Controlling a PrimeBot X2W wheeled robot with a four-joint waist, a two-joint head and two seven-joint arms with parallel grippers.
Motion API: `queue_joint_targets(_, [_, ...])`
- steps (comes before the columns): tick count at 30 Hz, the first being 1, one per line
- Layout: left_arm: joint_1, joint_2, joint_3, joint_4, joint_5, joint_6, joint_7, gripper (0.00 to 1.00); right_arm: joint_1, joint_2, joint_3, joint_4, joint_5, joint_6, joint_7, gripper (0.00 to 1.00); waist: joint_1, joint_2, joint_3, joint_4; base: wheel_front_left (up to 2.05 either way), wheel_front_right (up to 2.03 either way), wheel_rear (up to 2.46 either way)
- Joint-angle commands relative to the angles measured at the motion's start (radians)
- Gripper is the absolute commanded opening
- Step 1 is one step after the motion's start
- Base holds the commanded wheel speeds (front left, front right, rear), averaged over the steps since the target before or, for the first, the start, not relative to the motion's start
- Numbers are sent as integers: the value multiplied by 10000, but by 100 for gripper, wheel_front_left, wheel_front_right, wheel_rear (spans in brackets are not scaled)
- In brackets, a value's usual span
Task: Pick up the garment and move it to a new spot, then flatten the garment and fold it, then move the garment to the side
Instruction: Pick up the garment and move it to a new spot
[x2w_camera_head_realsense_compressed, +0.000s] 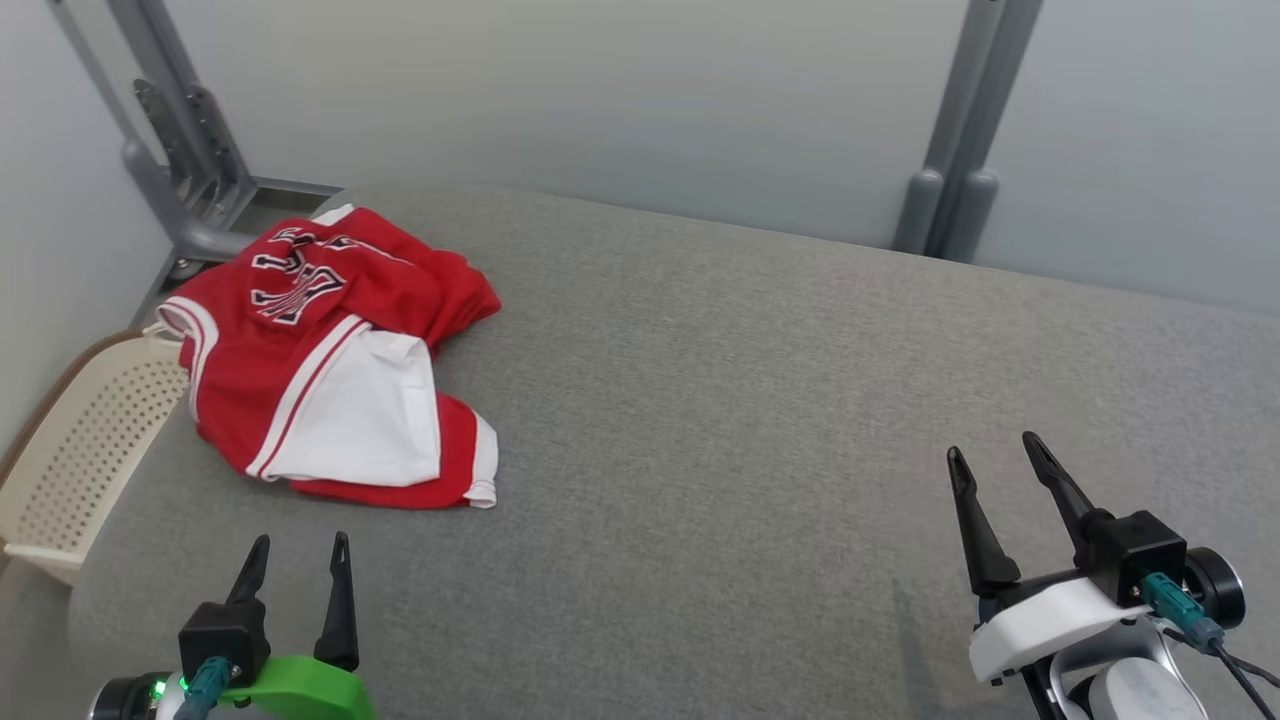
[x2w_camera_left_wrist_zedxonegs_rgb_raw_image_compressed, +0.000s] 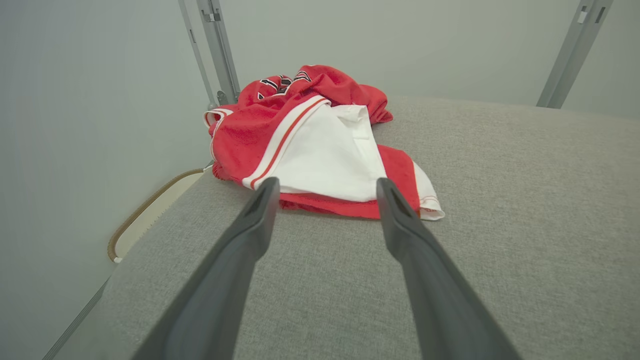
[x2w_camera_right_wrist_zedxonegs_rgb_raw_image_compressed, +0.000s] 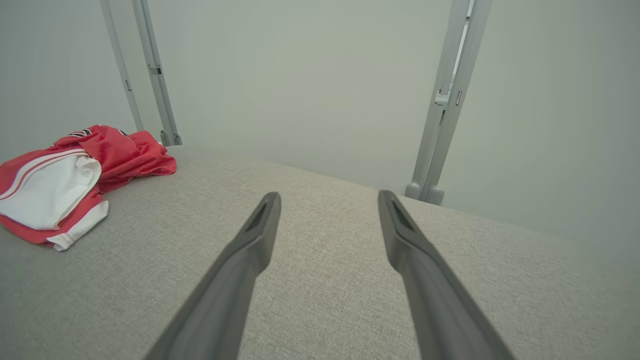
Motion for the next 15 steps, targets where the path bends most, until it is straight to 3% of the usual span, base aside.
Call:
queue_joint_targets(1, [57, 46, 53, 20, -33, 39, -3, 100, -84, -27, 24, 28, 1, 1, -36, 100, 0, 27, -63, 976, 0, 0, 0])
queue_joint_targets(7, [-107, -58, 245, 122, -194, 183, -3, 100, -67, -137, 189, -54, 77, 1, -34, 100, 0, 27, 185, 872, 0, 0, 0])
queue_joint_targets(11, [-900, -201, 437, 643, -722, 315, 33, 100, -159, -332, 140, -271, 59, 1, -36, 100, 0, 27, 899, 696, 0, 0, 0])
queue_joint_targets(15, [-2560, -284, 484, 1540, -1441, 372, 1014, 100, -408, -714, 106, -499, -6, 1, -36, 100, 0, 27, 2009, 656, 0, 0, 0])
